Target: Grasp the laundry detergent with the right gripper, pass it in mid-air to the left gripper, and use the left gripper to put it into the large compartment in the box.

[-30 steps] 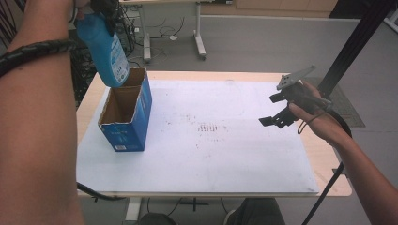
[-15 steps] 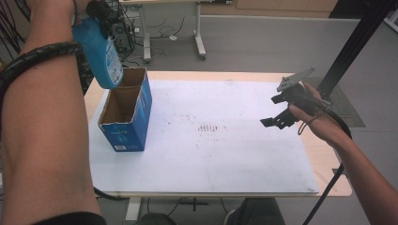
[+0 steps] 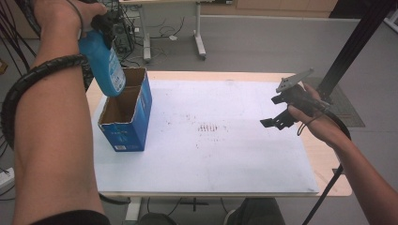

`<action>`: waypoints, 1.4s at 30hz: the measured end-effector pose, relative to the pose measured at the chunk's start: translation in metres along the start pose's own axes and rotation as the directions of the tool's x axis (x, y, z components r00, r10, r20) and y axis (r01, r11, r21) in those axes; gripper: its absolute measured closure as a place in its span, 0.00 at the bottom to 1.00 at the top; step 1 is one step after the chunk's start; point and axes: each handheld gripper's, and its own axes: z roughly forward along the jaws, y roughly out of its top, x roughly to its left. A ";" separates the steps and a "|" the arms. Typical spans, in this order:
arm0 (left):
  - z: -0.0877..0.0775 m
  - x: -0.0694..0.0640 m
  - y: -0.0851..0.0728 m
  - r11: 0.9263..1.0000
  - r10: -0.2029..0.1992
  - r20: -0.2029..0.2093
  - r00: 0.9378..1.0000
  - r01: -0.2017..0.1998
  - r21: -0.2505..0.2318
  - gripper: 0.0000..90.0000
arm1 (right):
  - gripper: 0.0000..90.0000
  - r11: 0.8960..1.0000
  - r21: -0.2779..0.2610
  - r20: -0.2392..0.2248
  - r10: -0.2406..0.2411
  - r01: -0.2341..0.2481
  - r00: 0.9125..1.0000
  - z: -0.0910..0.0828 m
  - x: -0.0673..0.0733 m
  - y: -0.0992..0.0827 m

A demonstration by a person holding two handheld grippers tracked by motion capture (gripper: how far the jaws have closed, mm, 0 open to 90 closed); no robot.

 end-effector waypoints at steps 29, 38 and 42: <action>0.041 0.006 -0.004 1.000 -0.002 0.011 1.000 0.002 0.023 0.40 | 0.00 0.999 0.032 0.019 0.002 -0.003 1.000 0.001 0.002 -0.002; 0.056 0.003 -0.006 0.999 0.014 0.012 1.000 -0.015 0.041 0.40 | 0.00 0.999 0.035 0.019 0.002 -0.003 1.000 0.002 0.004 -0.005; 0.064 0.003 -0.007 0.999 0.016 0.016 1.000 -0.016 0.046 0.40 | 0.00 0.999 0.034 0.017 0.004 -0.005 1.000 0.003 0.004 -0.005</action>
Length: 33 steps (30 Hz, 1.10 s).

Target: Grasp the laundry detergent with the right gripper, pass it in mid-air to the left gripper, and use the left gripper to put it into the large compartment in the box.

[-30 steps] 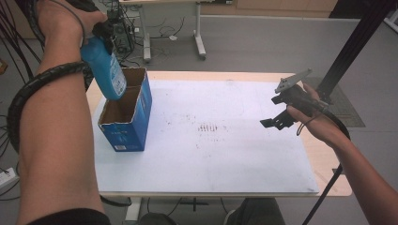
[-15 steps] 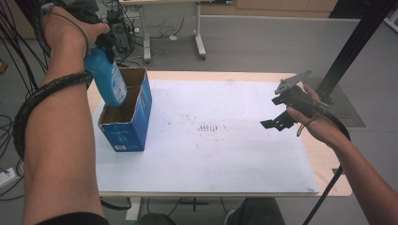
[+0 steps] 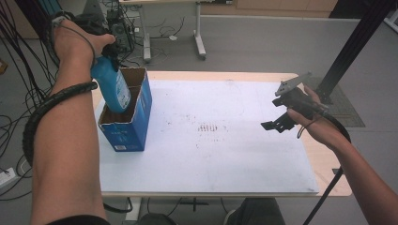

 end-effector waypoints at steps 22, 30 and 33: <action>0.073 -0.003 -0.006 0.998 0.032 -0.022 0.999 -0.031 0.051 0.40 | 0.00 1.000 0.007 0.013 0.013 -0.014 1.000 0.002 -0.004 -0.008; 0.094 -0.006 -0.008 0.998 0.040 -0.025 0.999 -0.039 0.054 0.40 | 0.00 1.000 0.015 0.006 0.017 -0.017 1.000 0.007 -0.004 -0.010; 0.100 -0.006 -0.008 0.998 0.042 -0.026 0.999 -0.041 0.052 0.40 | 0.00 1.000 0.013 0.007 0.020 -0.021 1.000 0.007 -0.005 -0.011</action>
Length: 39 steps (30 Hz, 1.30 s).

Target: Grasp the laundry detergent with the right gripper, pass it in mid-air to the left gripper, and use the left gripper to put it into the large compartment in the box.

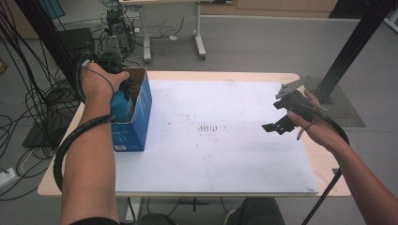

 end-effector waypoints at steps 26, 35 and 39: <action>0.038 0.000 0.003 1.000 0.022 -0.008 1.000 -0.022 0.008 0.40 | 0.00 0.999 0.011 -0.002 0.031 -0.031 1.000 0.004 -0.006 -0.010; 0.051 0.002 0.000 1.000 0.020 -0.004 1.000 -0.020 0.005 0.40 | 0.00 0.999 0.021 0.001 0.031 -0.031 1.000 0.006 -0.006 -0.012; 0.051 0.003 0.000 1.000 0.017 -0.002 1.000 -0.017 0.007 0.40 | 0.00 0.999 0.027 0.004 0.030 -0.030 1.000 0.006 -0.006 -0.012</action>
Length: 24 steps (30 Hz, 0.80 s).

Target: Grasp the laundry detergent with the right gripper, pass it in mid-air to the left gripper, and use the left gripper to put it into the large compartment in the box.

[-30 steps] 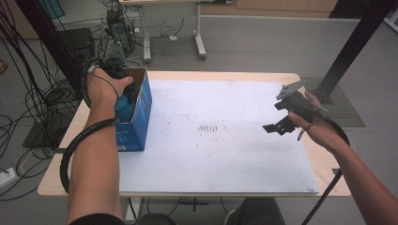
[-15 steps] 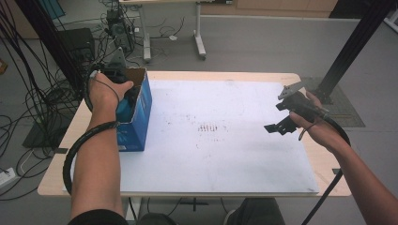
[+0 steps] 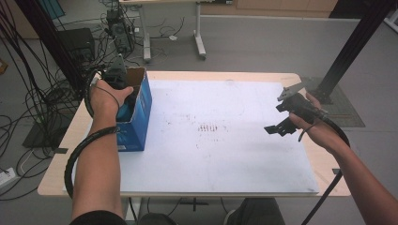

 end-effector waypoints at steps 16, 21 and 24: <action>0.001 -0.003 0.001 1.000 -0.001 -0.009 1.000 0.001 -0.003 0.39 | 0.00 1.000 -0.006 0.013 -0.001 0.001 1.000 -0.006 -0.002 0.000; 0.001 -0.004 0.001 1.000 -0.002 -0.010 1.000 0.002 -0.003 0.39 | 0.00 1.000 -0.006 0.015 0.001 -0.001 1.000 -0.007 -0.003 -0.001; 0.002 -0.004 0.001 1.000 0.000 -0.011 1.000 0.000 -0.005 0.39 | 0.00 1.000 -0.008 0.015 0.005 -0.005 1.000 -0.007 -0.003 -0.002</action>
